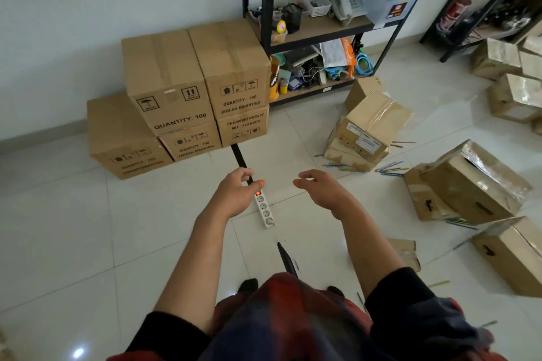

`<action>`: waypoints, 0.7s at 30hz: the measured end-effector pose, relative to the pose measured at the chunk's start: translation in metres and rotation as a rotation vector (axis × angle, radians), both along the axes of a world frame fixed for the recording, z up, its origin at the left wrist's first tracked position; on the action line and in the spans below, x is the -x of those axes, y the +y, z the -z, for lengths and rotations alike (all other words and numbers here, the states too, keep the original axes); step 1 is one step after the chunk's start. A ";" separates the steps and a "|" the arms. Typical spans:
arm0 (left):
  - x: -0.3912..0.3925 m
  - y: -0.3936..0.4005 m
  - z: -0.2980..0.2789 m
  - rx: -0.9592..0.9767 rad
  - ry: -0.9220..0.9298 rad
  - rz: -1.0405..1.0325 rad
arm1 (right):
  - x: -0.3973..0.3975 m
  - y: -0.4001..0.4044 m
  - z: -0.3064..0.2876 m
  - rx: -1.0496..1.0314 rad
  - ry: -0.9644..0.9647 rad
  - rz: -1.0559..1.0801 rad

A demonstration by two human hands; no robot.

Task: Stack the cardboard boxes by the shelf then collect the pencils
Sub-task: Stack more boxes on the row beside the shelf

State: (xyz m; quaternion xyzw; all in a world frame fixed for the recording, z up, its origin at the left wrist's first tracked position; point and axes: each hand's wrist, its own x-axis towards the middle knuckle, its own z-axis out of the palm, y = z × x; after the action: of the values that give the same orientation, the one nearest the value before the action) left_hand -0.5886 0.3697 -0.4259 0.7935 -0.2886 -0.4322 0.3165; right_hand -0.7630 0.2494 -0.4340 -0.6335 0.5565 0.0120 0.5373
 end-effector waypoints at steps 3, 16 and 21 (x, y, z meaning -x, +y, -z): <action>0.033 -0.023 0.001 0.000 0.008 0.019 | 0.040 -0.016 -0.004 0.007 0.006 0.015; 0.207 -0.108 0.018 -0.048 0.029 0.146 | 0.209 -0.090 0.015 -0.031 0.006 0.132; 0.256 -0.132 0.027 -0.053 0.028 0.147 | 0.261 -0.110 0.021 -0.044 0.009 0.152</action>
State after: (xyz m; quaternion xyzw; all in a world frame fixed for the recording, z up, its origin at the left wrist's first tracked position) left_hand -0.8447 0.2379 -0.4532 0.7722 -0.3301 -0.4726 0.2671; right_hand -1.0238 0.1398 -0.4553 -0.5776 0.6051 -0.0138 0.5479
